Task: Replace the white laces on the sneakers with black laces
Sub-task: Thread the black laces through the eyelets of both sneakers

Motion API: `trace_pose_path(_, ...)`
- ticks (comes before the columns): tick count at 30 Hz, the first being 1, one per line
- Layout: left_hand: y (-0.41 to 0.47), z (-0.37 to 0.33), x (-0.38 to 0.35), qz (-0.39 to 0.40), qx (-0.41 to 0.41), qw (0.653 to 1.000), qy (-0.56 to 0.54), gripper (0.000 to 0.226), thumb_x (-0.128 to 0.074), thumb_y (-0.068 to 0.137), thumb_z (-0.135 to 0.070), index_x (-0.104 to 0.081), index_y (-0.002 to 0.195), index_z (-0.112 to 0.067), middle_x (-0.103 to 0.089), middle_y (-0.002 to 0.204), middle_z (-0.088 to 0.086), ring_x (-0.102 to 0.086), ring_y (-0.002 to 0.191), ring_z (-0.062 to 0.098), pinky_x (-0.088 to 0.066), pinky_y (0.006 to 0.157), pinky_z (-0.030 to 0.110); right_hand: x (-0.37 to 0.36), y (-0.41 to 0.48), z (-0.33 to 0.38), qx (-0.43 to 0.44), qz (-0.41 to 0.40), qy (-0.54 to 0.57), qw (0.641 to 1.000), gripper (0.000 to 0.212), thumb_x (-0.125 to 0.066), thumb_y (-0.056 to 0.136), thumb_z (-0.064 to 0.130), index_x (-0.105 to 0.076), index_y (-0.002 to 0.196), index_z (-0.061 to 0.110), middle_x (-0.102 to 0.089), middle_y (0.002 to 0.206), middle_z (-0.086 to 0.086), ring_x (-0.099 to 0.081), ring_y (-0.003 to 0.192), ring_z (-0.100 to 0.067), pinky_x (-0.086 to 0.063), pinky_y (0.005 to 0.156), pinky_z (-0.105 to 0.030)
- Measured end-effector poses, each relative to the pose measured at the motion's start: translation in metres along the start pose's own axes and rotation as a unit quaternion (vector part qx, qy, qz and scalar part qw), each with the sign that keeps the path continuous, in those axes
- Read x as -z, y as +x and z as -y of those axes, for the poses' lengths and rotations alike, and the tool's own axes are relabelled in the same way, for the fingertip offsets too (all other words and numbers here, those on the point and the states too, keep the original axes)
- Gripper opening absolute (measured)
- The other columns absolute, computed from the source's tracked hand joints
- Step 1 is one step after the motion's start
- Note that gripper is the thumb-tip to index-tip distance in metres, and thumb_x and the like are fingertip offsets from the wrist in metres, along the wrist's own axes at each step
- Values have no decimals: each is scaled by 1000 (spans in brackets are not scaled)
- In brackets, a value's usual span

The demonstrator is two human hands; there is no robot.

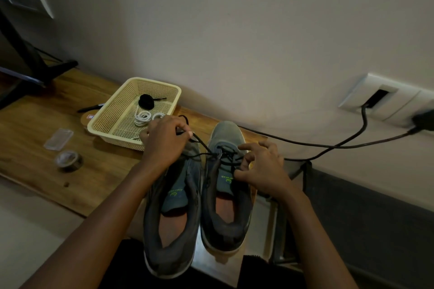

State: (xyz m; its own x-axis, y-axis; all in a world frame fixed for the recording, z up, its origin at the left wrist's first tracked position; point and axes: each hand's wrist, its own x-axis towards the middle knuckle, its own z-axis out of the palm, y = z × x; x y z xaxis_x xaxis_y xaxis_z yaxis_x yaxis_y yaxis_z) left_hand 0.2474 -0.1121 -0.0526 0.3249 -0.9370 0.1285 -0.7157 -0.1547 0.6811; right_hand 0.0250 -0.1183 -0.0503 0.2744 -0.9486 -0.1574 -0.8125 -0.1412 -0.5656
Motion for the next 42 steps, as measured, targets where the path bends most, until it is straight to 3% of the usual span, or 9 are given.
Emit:
trace_pose_path(4, -6, -9, -3, 50, -116, 992, -4, 14, -68, 84, -25, -66, 93, -35, -55, 110, -22, -41, 122, 7, -13, 112, 41, -2, 1, -2, -6, 4, 10, 1000, 65, -70, 71, 34, -45, 131, 29, -53, 125, 0, -9, 140, -19, -18, 99, -34)
trace_pose_path(9, -17, -18, -11, 116, -200, 968, 102, 22, -70, 81, -32, -69, 101, -38, -51, 131, -25, -26, 133, 6, 2, 110, 35, 0, 0, -1, -7, 5, 6, 1000, 64, -70, 72, 33, -46, 131, 27, -55, 122, 2, -10, 139, -18, -18, 101, -34)
trace_pose_path(18, -15, -16, -12, 90, -178, 975, 94, 9, -71, 79, -39, -63, 74, -39, -57, 103, -26, -37, 117, 4, -4, 102, 30, 8, -4, 5, -5, 6, 8, 1000, 59, -70, 76, 29, -48, 130, 24, -62, 93, 13, -17, 133, -13, -16, 100, -31)
trace_pose_path(22, -6, -7, -3, 39, -116, 988, 91, 9, -67, 82, -34, -61, 75, -32, -59, 91, -20, -44, 109, 7, -5, 103, 33, 10, -5, 1, -16, 16, 12, 1000, 58, -70, 75, 31, -49, 128, 26, -62, 105, 8, -16, 136, -18, -18, 93, -32)
trace_pose_path(25, -2, -5, 2, -12, -65, 994, 82, 8, -63, 83, -29, -62, 75, -27, -58, 80, -18, -47, 95, 7, -10, 103, 36, 13, -6, 3, -15, 26, 21, 999, 31, -71, 75, 27, -57, 104, 26, -60, 111, 11, -17, 135, -16, -18, 96, -31)
trace_pose_path(27, -5, -8, 0, 0, -58, 996, 72, 10, -61, 84, -28, -58, 74, -27, -58, 75, -16, -50, 86, 7, -10, 103, 35, 14, -7, 5, -11, 31, 17, 999, 16, -71, 74, 26, -56, 78, 26, -59, 118, 13, -19, 133, -15, -17, 97, -31)
trace_pose_path(30, -11, -14, -7, 52, -108, 992, 32, 9, -61, 84, -26, -54, 80, -30, -60, 75, -17, -57, 86, 4, -9, 98, 29, 14, -6, 5, -10, 40, 15, 999, 22, -72, 73, 25, -54, 61, 22, -52, 128, 16, -20, 133, -17, -20, 102, -39)
trace_pose_path(35, -20, -19, -15, 145, -168, 972, 78, 8, -61, 87, -32, -62, 91, -40, -61, 83, -24, -49, 98, -4, -1, 104, 30, 12, -5, 4, -5, 51, 7, 999, 22, -72, 75, 33, -60, 65, 18, -49, 133, 15, -20, 133, -18, -21, 102, -41)
trace_pose_path(42, -24, -24, -18, 167, -148, 970, 100, 10, -52, 95, -32, -50, 86, -37, -58, 89, -20, -53, 105, 4, -2, 99, 28, 17, -10, 5, 0, 60, 15, 998, 29, -73, 75, 42, -66, 74, 14, -48, 134, 13, -21, 132, -17, -19, 103, -41)
